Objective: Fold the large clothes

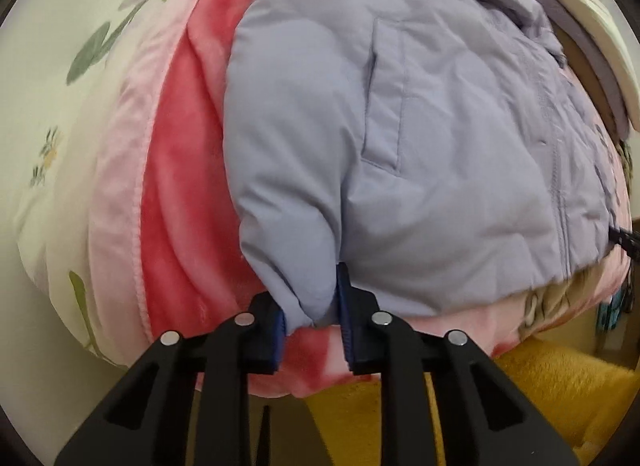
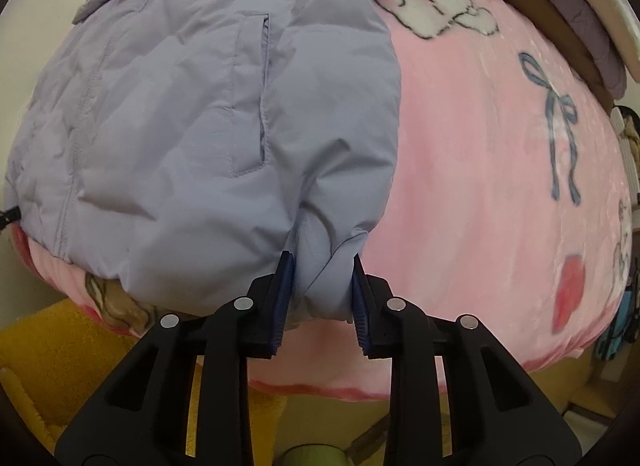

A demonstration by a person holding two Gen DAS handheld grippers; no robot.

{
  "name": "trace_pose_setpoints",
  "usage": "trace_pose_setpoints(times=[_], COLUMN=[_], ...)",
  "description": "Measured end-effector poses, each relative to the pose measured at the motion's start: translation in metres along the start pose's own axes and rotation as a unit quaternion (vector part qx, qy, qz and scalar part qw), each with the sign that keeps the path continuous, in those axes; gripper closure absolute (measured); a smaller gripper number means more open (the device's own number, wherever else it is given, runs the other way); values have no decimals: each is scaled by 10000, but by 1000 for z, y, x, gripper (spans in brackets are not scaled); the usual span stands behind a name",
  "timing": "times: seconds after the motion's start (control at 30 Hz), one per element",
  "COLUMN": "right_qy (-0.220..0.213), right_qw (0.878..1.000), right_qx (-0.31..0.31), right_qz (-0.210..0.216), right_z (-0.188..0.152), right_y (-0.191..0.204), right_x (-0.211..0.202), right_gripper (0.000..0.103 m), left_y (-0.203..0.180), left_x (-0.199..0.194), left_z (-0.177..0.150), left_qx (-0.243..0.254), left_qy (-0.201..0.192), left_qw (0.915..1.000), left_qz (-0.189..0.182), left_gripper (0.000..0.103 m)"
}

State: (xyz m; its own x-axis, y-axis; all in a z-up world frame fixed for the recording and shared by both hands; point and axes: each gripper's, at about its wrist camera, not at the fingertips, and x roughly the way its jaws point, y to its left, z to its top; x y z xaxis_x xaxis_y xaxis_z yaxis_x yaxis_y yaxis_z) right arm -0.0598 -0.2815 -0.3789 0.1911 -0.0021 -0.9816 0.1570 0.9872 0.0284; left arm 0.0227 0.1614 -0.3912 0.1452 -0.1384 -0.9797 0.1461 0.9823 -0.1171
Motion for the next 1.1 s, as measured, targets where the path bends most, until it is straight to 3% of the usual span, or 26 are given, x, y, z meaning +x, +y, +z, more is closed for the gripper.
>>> trace_pose_setpoints(times=[0.03, 0.1, 0.17, 0.3, 0.33, 0.37, 0.47, 0.5, 0.57, 0.63, 0.73, 0.9, 1.0, 1.1], right_qy=[54, 114, 74, 82, 82, 76, 111, 172, 187, 78, 184, -321, -839, -1550], right_qw=[9999, 9995, 9992, 9980, 9976, 9975, 9969, 9960, 9961, 9979, 9985, 9907, 9884, 9802], right_qx=[71, 242, 321, 487, 509, 510, 560, 636, 643, 431, 239, 765, 635, 470], right_qz=[67, 169, 235, 400, 452, 484, 538, 596, 580, 475, 464, 1079, 1097, 1136], right_z=[-2, -1, 1, 6, 7, 6, 6, 6, 9, 7, 15, 54, 83, 120], right_y=[-3, -11, -14, -18, -18, -15, -14, -13, -14, -6, 1, -18, -18, -21], right_x=[3, 9, 15, 24, 25, 26, 23, 18, 7, -13, -32, -83, -116, -152], right_gripper=[58, 56, 46, 47, 54, 62, 80, 83, 89, 91, 93, 93, 93, 93], left_y=[5, 13, 24, 38, 37, 37, 16, 6, -16, -28, -30, -17, -24, -20], left_x=[3, 9, 14, 25, 27, 32, 31, 28, 18, 5, -14, -56, -88, -128], left_z=[2, 6, 8, 18, 22, 21, 30, 30, 28, 27, 32, 71, 98, 138], left_qx=[-214, -478, -724, -993, -1048, -1016, -520, -353, 76, 217, -7, -579, -636, -494], left_qy=[10, 40, 55, 167, 218, 247, 264, 266, 375, 412, 380, 13, -661, -1479], left_qw=[9997, 9982, 9952, 9882, 9871, 9881, 9957, 9973, 9990, 9989, 9992, 9978, 9947, 9872], left_qz=[-148, -359, -651, -1158, -1192, -1130, -721, -582, -245, -93, -99, -323, -459, -342], left_gripper=[74, 62, 50, 36, 35, 36, 69, 85, 92, 94, 95, 95, 96, 97])
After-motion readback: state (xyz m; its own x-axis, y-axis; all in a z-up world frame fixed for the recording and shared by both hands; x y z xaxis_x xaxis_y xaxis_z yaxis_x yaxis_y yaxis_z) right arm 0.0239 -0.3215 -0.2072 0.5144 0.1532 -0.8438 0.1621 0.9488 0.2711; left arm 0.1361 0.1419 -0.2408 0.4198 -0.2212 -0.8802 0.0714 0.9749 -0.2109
